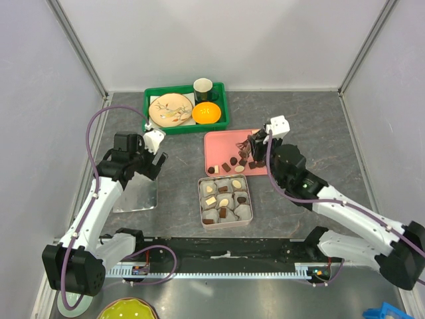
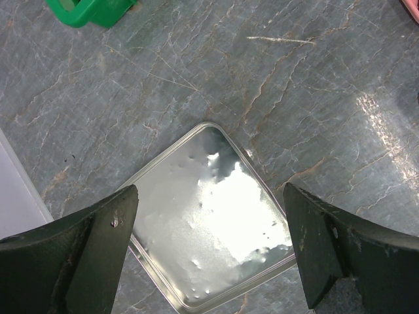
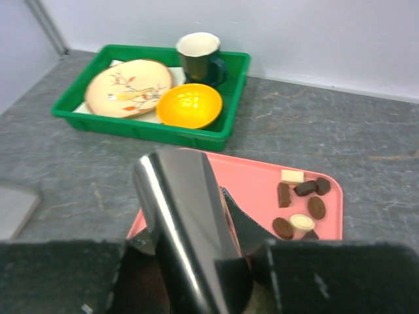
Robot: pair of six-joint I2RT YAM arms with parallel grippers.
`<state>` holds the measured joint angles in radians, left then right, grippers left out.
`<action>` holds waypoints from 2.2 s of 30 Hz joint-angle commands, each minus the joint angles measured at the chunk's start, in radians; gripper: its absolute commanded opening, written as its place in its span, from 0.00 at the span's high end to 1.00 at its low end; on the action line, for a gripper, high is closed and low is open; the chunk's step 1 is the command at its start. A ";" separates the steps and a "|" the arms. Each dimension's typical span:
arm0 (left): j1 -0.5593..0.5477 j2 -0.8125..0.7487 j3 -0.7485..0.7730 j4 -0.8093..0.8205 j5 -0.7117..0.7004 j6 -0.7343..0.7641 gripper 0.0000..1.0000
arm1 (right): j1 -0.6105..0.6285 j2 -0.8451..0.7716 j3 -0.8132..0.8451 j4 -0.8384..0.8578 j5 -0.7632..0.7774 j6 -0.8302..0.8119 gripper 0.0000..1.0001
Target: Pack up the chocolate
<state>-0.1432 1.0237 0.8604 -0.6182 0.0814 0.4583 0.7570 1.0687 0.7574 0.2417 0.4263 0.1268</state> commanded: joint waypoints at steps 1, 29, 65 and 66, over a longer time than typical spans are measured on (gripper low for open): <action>0.002 -0.008 0.006 0.015 0.008 0.020 0.01 | 0.065 -0.121 0.020 -0.137 -0.024 0.059 0.85; 0.002 -0.024 -0.015 -0.011 -0.011 -0.018 0.01 | 0.223 -0.431 -0.076 -0.552 -0.273 0.293 0.76; 0.002 -0.059 -0.034 -0.022 -0.012 -0.001 0.01 | 0.170 -0.152 0.376 -0.840 0.445 0.096 0.68; 0.002 -0.063 -0.047 -0.020 -0.011 0.006 0.01 | 0.104 -0.129 0.394 -0.855 0.422 0.094 0.67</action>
<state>-0.1432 0.9890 0.8410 -0.6556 0.0795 0.4572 0.9581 0.8375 1.0508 -0.4969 0.7250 0.2569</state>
